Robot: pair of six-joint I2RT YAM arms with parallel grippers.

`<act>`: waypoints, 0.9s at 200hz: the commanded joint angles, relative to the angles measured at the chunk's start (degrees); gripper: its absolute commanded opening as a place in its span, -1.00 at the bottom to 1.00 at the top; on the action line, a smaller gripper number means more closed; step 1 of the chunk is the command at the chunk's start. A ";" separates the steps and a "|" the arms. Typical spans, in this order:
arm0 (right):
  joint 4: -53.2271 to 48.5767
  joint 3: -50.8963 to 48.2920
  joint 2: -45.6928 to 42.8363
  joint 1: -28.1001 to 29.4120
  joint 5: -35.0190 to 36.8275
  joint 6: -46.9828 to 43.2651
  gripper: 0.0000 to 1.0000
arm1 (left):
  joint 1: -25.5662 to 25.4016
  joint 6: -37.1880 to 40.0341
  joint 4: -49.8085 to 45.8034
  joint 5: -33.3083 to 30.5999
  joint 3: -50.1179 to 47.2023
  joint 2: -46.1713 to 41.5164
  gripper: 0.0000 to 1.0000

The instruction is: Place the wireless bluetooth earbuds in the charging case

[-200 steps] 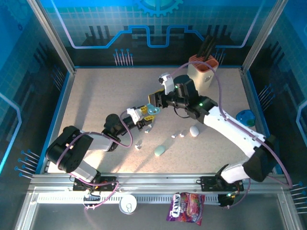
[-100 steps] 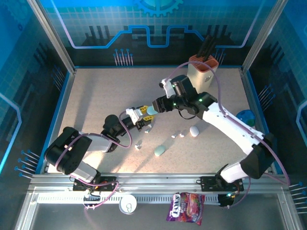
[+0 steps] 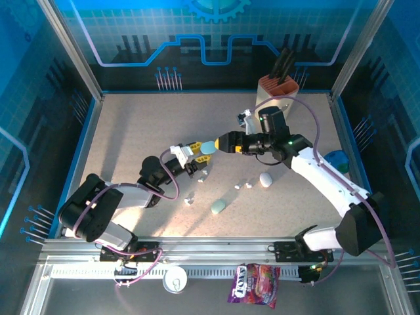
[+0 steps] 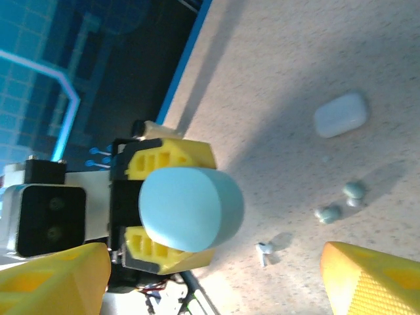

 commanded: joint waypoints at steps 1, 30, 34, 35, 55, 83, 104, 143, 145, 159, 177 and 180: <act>6.27 -1.51 1.86 -0.35 -7.65 5.75 0.70 | -0.48 -1.68 1.96 2.09 1.87 -1.32 -0.47; 14.95 -3.67 4.32 -0.39 -12.63 11.75 0.63 | -0.51 -2.41 1.94 2.19 2.05 -2.36 -0.47; 15.71 -3.78 4.53 -0.35 -12.94 12.25 0.62 | -0.51 -2.51 1.92 2.26 2.11 -2.51 -0.47; 15.96 -3.79 4.60 -0.40 -13.08 12.33 0.62 | -0.51 -2.51 1.95 2.30 2.11 -2.54 -0.47; 18.54 -4.15 5.42 -0.35 -14.75 13.91 0.55 | -0.50 -2.87 1.92 2.34 2.07 -2.75 -0.47; 25.08 -5.90 6.72 -0.35 -17.04 18.72 0.38 | -0.50 -3.16 1.94 2.69 2.11 -2.96 -0.47; 32.71 -7.63 7.52 -0.36 -18.59 24.09 0.23 | -0.52 -3.22 1.98 2.80 2.22 -2.99 -0.47; 41.46 -10.38 8.42 -0.87 -19.66 30.86 0.10 | -0.59 -3.14 2.01 2.80 1.94 -3.40 -0.47; 41.87 -10.47 8.50 -0.88 -19.75 31.24 0.10 | -0.59 -3.20 1.99 2.79 1.94 -3.43 -0.47; 45.86 -11.65 9.35 -0.99 -20.25 34.91 0.08 | -0.56 -3.15 1.98 2.77 1.85 -3.69 -0.47; 52.43 -13.11 10.72 -1.05 -20.50 40.27 0.04 | -0.59 -2.88 2.04 2.63 1.68 -3.83 -0.47; 53.59 -13.37 10.92 -1.13 -20.37 41.30 0.02 | -0.59 -2.87 2.00 2.57 1.73 -3.87 -0.47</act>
